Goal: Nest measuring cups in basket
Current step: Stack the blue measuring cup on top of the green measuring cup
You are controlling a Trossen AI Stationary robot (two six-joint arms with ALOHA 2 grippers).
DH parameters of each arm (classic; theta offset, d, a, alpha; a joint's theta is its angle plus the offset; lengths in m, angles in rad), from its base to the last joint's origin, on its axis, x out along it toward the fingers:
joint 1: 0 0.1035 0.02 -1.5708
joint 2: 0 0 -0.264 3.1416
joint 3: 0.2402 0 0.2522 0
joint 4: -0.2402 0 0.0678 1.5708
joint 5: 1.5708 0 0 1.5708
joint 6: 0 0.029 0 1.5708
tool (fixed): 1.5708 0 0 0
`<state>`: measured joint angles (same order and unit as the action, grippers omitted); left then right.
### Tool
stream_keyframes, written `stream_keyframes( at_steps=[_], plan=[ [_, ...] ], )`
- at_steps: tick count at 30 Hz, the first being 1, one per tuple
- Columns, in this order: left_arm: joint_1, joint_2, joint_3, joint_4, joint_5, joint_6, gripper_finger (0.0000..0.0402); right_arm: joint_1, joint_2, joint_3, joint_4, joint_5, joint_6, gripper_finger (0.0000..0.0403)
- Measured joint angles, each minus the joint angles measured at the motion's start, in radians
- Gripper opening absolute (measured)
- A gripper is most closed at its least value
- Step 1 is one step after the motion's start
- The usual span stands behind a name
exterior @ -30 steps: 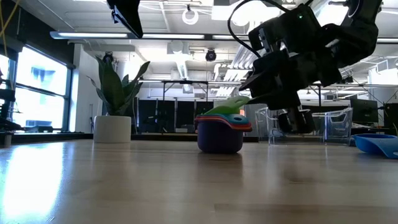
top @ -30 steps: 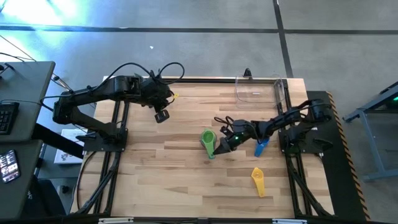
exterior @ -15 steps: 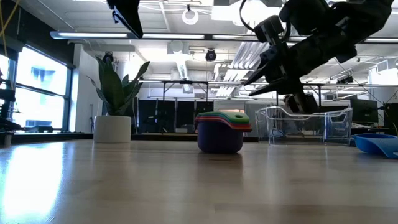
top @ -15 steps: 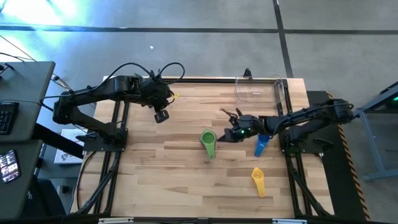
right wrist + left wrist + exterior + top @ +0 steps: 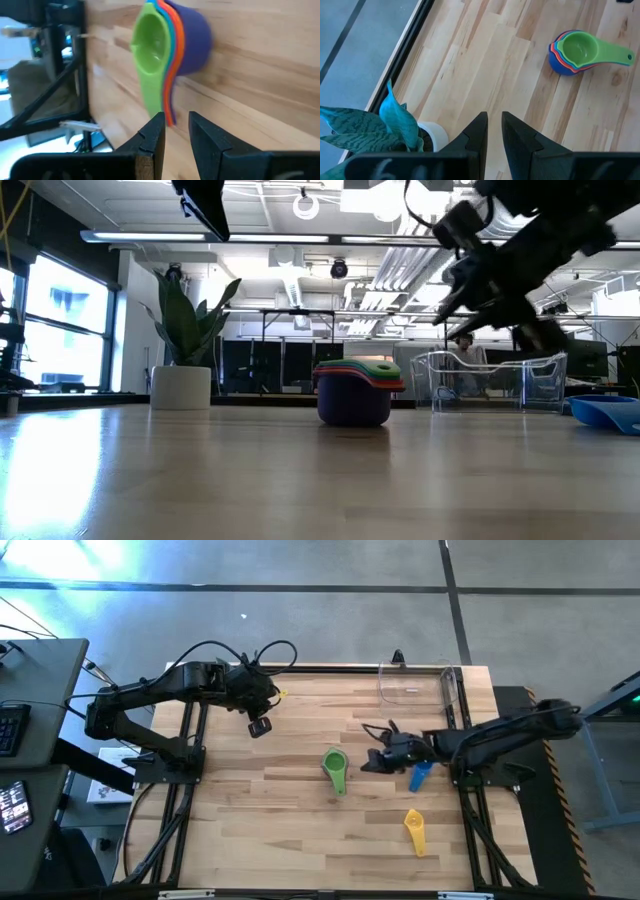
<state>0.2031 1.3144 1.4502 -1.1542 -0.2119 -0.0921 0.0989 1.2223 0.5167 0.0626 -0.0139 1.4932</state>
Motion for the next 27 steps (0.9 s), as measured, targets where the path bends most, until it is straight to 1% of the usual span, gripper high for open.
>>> stream_keyframes(
  at_steps=[5, 7, 11, 13, 15, 17, 20, 23, 27],
  plan=[
    [0.0, 0.0, 0.0, 0.0, 0.0, 0.029, 0.0046, 0.071, -0.106, 0.0, -0.213, 0.12, 0.11, 0.0078],
    [0.0, 0.0, 0.0, 0.0, 0.0, 0.035, 0.0046, 0.092, -0.139, 0.0, -0.285, 0.144, 0.155, 0.0078],
    [0.0, 0.0, 0.0, 0.0, 0.0, 0.042, 0.0046, 0.112, -0.195, 0.017, -0.447, 0.155, 0.21, 0.0078],
    [0.0, 0.0, 0.0, 0.001, 0.0, 0.05, 0.0046, 0.114, -0.208, 0.072, -0.57, 0.156, 0.21, 0.0078],
    [0.0, 0.0, 0.0, 0.001, 0.0, 0.051, 0.0046, 0.113, -0.211, 0.149, -0.729, 0.159, 0.201, 0.0078],
    [0.0, 0.0, 0.0, 0.003, 0.0, 0.051, 0.0046, 0.113, -0.198, 0.226, -0.889, 0.173, 0.186, 0.0078],
    [0.0, 0.0, 0.0, 0.008, 0.0, 0.051, 0.0046, 0.113, -0.178, 0.312, -1.07, 0.193, 0.164, 0.0078],
    [0.0, 0.0, 0.0, 0.008, 0.0, 0.051, 0.0046, 0.113, -0.161, 0.332, -1.16, 0.201, 0.163, 0.0078],
    [0.0, 0.0, 0.0, 0.01, 0.0, 0.051, 0.0046, 0.111, -0.146, 0.284, -1.155, 0.193, 0.165, 0.0078]
  ],
)
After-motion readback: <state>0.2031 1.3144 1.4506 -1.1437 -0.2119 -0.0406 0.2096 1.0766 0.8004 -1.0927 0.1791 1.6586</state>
